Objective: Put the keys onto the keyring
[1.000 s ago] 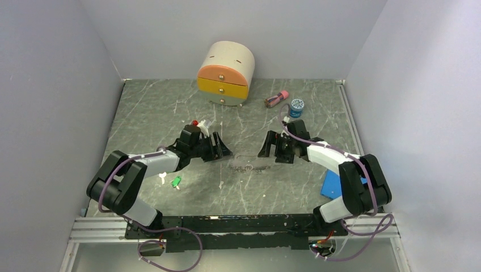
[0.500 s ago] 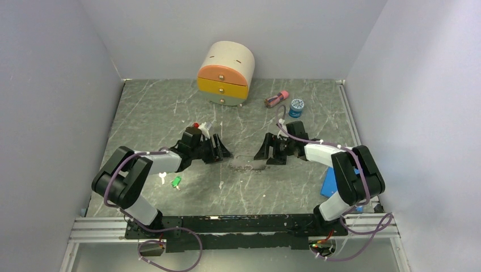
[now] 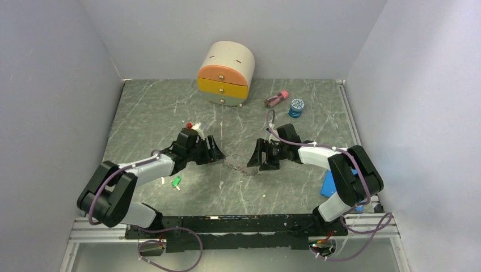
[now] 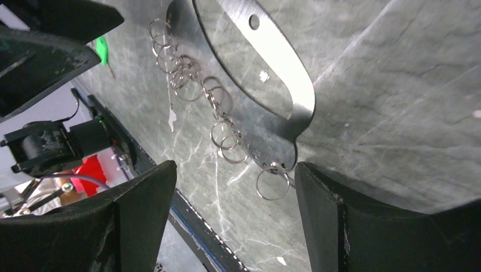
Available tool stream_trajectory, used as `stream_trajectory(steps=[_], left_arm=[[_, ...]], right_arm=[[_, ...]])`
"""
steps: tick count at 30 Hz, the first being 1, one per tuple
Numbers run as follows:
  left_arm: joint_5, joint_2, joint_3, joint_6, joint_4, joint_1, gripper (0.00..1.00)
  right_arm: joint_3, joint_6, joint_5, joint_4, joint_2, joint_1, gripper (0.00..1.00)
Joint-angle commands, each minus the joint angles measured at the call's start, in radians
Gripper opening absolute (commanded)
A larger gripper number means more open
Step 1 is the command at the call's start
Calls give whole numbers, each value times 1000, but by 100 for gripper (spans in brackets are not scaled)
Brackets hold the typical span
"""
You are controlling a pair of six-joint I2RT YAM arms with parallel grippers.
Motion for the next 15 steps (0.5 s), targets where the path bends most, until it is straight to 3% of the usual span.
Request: stream_trajectory(steps=[1,15], left_arm=[[-37,-76,-43,-2,-23,-6,68],[63,-9,-184,-157,233,-6,68]], right_arm=[[92,-79,92,-40,12,-11,80],[185,-190,178,-33,97,-30,82]])
